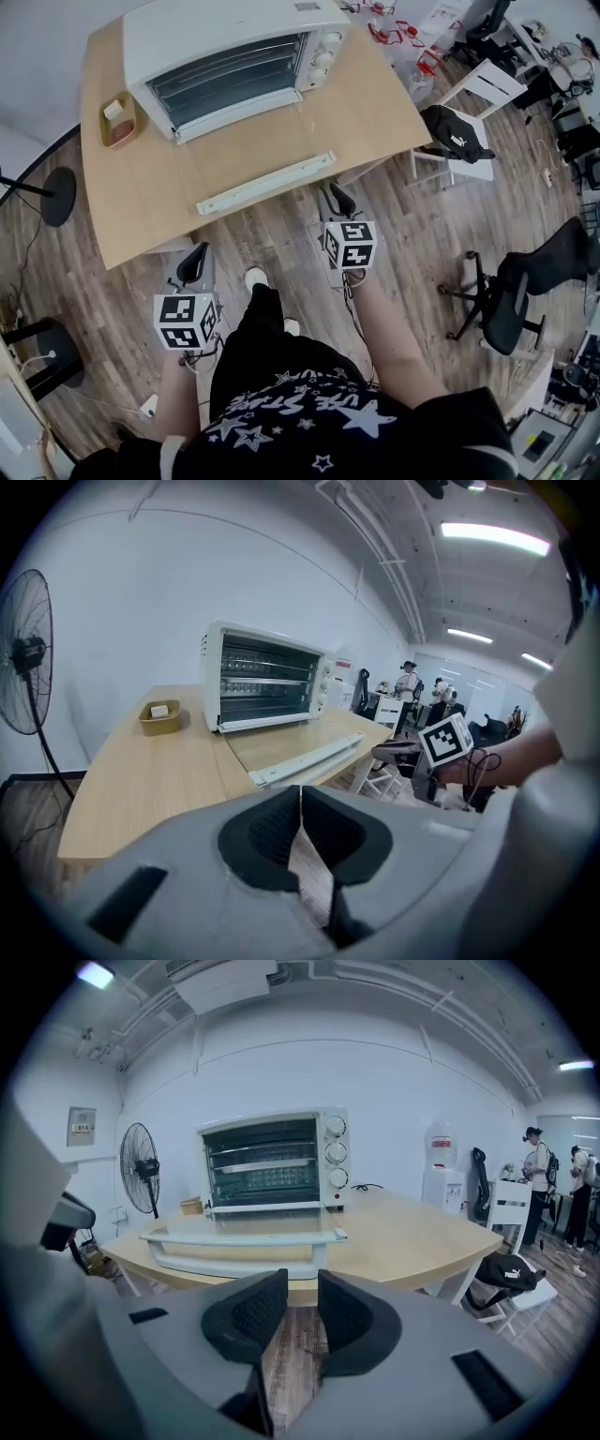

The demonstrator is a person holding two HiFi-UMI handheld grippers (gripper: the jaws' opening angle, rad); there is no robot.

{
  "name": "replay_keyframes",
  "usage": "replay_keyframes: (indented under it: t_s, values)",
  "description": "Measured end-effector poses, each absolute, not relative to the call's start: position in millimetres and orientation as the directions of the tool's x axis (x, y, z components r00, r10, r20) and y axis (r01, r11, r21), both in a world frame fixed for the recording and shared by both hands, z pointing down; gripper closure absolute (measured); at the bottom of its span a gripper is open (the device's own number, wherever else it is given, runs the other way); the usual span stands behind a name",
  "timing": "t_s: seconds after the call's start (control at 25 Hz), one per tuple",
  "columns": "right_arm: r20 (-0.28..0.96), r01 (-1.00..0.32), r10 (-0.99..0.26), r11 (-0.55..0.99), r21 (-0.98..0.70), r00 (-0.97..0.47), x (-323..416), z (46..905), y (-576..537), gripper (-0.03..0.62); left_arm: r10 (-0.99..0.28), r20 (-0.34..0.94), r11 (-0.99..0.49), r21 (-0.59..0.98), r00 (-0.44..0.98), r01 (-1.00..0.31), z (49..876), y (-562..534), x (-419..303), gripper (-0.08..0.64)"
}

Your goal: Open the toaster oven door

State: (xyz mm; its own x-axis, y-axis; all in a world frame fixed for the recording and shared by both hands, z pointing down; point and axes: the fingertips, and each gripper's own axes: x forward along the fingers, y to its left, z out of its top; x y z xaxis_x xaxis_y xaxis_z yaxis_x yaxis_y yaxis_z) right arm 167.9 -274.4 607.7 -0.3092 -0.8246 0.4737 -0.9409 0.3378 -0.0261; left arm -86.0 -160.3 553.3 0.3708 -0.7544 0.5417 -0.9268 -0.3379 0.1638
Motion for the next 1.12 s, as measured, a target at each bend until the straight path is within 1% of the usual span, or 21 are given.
replay_keyframes:
  t_s: [0.2, 0.32, 0.44, 0.52, 0.56, 0.72, 0.88, 1.12]
  values:
    - [0.435, -0.922, -0.836, 0.386, 0.029, -0.336, 170, 574, -243, 0.492, -0.779, 0.495, -0.355, 0.157, 0.385, -0.921, 530, -138, -67, 0.537]
    - [0.402, -0.923, -0.849, 0.384, 0.027, -0.342, 174, 549, -228, 0.499, -0.796, 0.462, -0.367, 0.146, 0.392, -0.919, 514, -126, -59, 0.537]
    - [0.37, -0.927, -0.863, 0.375, 0.016, -0.343, 179, 524, -204, 0.524, -0.809, 0.435, -0.375, 0.136, 0.395, -0.917, 500, -109, -51, 0.537]
    - [0.358, -0.929, -0.867, 0.371, -0.002, -0.347, 184, 510, -183, 0.56, -0.815, 0.419, -0.38, 0.135, 0.4, -0.915, 491, -94, -46, 0.537]
    - [0.349, -0.928, -0.868, 0.371, -0.019, -0.354, 186, 503, -174, 0.588, -0.819, 0.408, -0.384, 0.133, 0.404, -0.914, 487, -87, -43, 0.537]
    - [0.284, -0.91, -0.864, 0.397, -0.121, -0.415, 189, 470, -139, 0.588, -0.84, 0.357, -0.401, 0.098, 0.408, -0.911, 464, -63, -34, 0.537]
    - [0.293, -0.913, -0.864, 0.385, -0.137, -0.409, 197, 456, -102, 0.589, -0.856, 0.335, -0.392, 0.075, 0.394, -0.917, 450, -25, -28, 0.537]
    - [0.299, -0.892, -0.84, 0.422, -0.165, -0.453, 192, 460, -53, 0.589, -0.854, 0.356, -0.375, 0.086, 0.38, -0.923, 454, 27, -27, 0.537]
